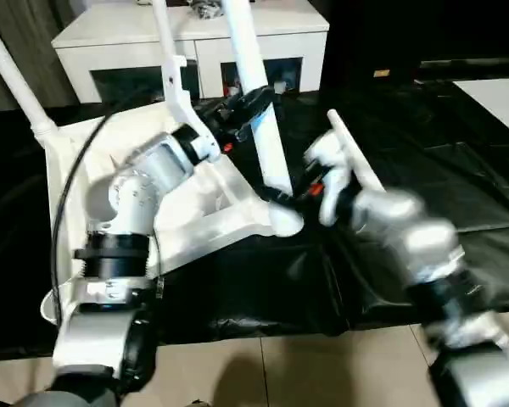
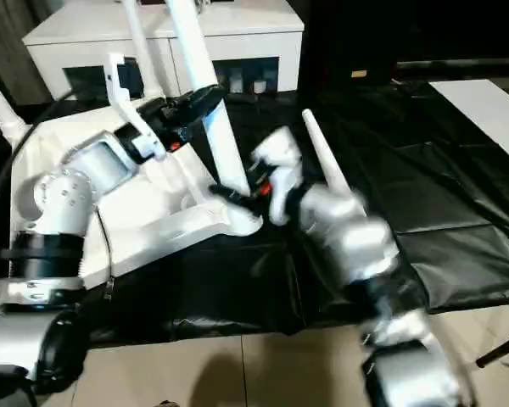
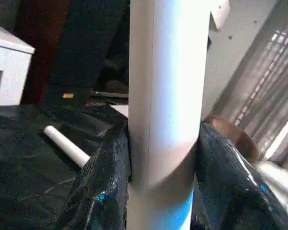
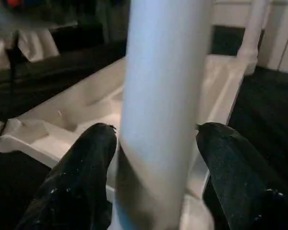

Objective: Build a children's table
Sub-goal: Pick table leg

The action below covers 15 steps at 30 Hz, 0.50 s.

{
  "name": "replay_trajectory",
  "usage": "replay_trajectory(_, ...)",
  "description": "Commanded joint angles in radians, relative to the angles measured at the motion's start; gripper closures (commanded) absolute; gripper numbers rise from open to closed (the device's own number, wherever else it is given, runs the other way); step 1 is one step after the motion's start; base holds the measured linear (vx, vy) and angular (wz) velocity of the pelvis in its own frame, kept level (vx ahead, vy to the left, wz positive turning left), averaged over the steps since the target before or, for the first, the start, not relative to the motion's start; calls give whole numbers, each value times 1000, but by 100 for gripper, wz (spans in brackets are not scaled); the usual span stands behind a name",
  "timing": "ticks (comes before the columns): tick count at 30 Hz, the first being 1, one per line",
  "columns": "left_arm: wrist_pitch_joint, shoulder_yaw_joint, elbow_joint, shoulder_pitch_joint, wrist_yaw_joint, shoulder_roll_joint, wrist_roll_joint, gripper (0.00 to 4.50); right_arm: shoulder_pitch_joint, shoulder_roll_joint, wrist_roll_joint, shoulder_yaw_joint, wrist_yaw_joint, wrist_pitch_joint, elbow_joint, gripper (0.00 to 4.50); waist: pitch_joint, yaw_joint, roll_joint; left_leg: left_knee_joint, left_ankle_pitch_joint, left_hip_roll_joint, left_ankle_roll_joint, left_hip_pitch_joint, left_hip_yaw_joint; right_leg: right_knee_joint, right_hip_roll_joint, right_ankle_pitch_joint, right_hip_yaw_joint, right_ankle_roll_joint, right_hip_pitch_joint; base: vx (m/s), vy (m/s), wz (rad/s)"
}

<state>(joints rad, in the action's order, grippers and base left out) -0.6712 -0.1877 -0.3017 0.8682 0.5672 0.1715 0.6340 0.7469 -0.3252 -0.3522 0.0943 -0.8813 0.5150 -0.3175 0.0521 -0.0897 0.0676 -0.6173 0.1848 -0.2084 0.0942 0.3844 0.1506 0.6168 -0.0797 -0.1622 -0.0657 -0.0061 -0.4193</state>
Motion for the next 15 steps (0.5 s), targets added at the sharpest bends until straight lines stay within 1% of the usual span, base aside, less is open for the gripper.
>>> replay_trajectory(1, -16, 11, 4, 25, 23, 14, 9, 277, 15, -23, -21, -13, -50, 33, -17, 144, -83, 0, -20, 60, 100, 2, -72, -9, 15, -54, -38, -96, 30, -250, 73, 0, 0, 0)
replay_trajectory(2, -31, 21, 19, 23, 41, 17, 16, 277, 29, -61, -27, -1, -110, 57, -32, 144, -82, -2, -19, 60, 97, 1, -73, -8, 15, -56, -40, -95, 31, -250, 71, 0, 0, 0)
replay_trajectory(3, -43, 30, 33, 18, 55, 19, 22, 277, 34, -79, -23, 9, -136, 63, -42, 144, -83, -2, -23, 58, 88, 2, -79, -5, 16, -52, -39, -79, 30, -258, 75, 0, 0, 0)
replay_trajectory(5, -49, 36, 40, 16, 64, 20, 22, 277, 38, -89, -20, 16, -151, 67, -48, 144, -84, -3, -22, 57, 84, 2, -82, -4, 16, -52, -40, -78, 29, -264, 74, 0, 0, 0)
replay_trajectory(7, -57, 47, 52, 12, 79, 20, 28, 277, 44, -105, -28, 29, -197, 91, -59, 144, -84, -4, -27, 57, 86, 2, -84, -5, 16, -52, -40, -79, 28, -267, 75, 0, 0, 0)
replay_trajectory(10, -58, 51, 57, 11, 86, 21, 29, 277, 44, -108, -29, 38, -212, 96, -57, 144, -82, -4, -28, 56, 87, 2, -86, -4, 16, -53, -41, -90, 28, -270, 74, 0, 0, 0)
replay_trajectory(13, -58, 60, 64, 10, 101, 23, 26, 277, 47, -110, -28, 51, -237, 102, -58, 144, -82, -4, -30, 57, 96, 0, -82, -6, 16, -55, -40, -114, 28, -264, 73, 0, 0, 0)
replay_trajectory(15, -63, 88, 86, 3, 144, 30, 22, 277, 53, -106, -32, 68, -285, 119, -62, 144, -82, -5, -31, 58, 92, -2, -84, -6, 16, -53, -40, -111, 27, -264, 72, 0, 0, 0)
